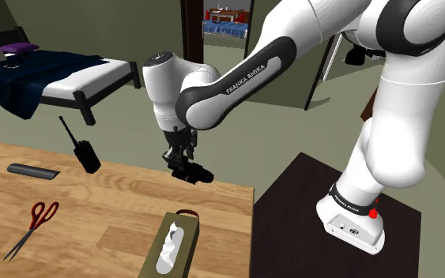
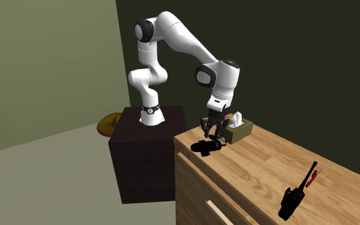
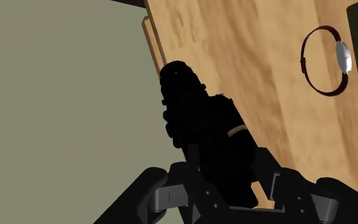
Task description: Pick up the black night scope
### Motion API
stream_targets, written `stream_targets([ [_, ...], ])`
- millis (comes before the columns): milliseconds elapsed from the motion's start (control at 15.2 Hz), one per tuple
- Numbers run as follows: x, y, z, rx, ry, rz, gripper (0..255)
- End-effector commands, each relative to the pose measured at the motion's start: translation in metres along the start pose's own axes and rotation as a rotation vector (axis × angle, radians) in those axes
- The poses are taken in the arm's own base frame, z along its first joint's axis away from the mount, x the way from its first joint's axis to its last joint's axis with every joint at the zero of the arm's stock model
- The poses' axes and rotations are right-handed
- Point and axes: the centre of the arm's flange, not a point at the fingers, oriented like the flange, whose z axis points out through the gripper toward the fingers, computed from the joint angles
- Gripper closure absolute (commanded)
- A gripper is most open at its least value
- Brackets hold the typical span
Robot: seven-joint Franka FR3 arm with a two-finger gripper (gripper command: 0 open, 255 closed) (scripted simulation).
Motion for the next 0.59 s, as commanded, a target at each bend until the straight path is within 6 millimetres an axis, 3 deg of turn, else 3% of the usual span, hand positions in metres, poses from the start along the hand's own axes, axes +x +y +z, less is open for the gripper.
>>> stream_targets([
  [0,-0.001,0.001,-0.010,0.000,0.000,0.000,255],
  [396,-0.002,0.005,-0.042,0.000,0.000,0.000,255],
  [528,-0.002,0.005,-0.042,0.000,0.000,0.000,255],
])
